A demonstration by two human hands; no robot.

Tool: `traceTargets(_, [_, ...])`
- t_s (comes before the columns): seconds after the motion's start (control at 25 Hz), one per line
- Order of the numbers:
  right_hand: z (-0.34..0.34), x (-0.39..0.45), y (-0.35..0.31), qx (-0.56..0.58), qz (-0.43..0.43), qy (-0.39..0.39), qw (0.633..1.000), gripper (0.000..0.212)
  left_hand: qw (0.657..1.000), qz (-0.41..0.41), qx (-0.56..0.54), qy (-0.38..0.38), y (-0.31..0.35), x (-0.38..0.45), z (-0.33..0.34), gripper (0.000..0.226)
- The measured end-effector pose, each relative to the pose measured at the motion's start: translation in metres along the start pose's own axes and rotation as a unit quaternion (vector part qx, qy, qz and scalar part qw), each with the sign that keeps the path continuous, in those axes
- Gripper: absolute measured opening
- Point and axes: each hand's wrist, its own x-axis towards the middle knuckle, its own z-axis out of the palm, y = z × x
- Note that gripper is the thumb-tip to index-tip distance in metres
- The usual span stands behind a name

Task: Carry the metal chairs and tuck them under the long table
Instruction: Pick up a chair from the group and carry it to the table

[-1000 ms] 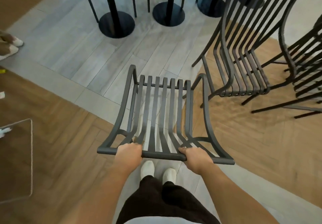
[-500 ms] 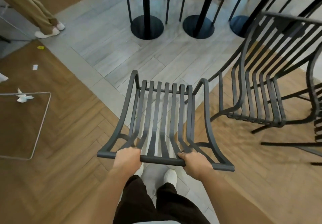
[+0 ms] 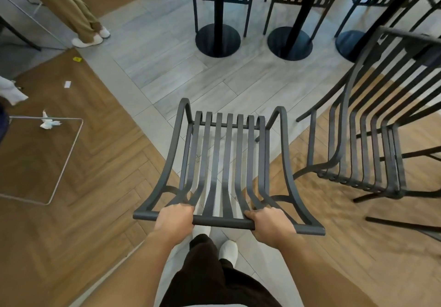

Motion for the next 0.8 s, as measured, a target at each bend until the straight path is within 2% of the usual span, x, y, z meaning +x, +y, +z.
traceTargets(0.24, [-0.034,0.038,0.024,-0.008,-0.003,0.009,1.000,0.031,1.000,0.001,0.001,-0.008,0.000,0.043,-0.031,0.019])
traceTargets(0.56, [-0.129,0.141,0.051,-0.031,0.003,0.007,0.999,0.030,0.999,-0.002,0.033,-0.007,-0.032,0.159,-0.104,0.029])
traceTargets(0.8, [-0.206,0.233,0.072,-0.020,0.010,-0.006,1.000,0.028,0.998,0.006,0.064,-0.025,-0.058,0.259,-0.183,0.027])
